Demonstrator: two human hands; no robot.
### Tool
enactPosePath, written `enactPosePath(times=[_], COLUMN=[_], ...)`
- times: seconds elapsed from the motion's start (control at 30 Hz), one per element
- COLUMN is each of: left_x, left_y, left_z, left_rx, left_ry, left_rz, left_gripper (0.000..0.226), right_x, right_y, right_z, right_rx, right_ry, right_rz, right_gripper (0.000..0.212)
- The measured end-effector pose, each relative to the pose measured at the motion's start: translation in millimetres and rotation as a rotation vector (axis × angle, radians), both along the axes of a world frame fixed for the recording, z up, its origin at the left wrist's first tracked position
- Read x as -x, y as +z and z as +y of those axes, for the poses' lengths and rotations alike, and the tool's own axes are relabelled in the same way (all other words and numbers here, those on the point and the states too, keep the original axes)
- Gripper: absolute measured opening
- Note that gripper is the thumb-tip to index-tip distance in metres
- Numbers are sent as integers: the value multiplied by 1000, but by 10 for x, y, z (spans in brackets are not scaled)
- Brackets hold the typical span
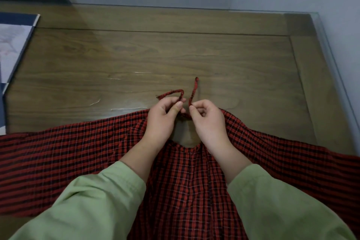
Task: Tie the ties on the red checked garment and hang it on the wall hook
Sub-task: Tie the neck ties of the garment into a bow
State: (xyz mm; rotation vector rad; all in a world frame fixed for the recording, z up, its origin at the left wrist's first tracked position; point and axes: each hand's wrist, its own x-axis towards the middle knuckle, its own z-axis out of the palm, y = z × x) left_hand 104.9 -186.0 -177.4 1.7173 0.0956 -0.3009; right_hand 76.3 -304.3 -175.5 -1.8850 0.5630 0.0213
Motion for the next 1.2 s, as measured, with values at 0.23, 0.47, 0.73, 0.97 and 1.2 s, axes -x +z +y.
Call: enactPosePath(times=[0.23, 0.47, 0.73, 0.97, 1.2], left_x=[-16, 2, 65, 102, 62], left_y=[-75, -83, -82, -69, -100], left_z=[60, 12, 30, 41, 60], left_rx=[-135, -374, -532, -588, -515], left_ry=[-114, -185, -350, -368, -319], left_rz=[-86, -139, -297, -342, -299], left_gripper=[23, 25, 30, 14, 39], right_x=[55, 67, 98, 138, 107], right_y=[22, 43, 56, 77, 51], right_z=[-26, -14, -2, 57, 67], right_rx=[83, -65, -336, -408, -374], right_ry=[113, 55, -63, -54, -73], right_rz=[-14, -16, -22, -57, -71], right_gripper=[9, 6, 9, 8, 13])
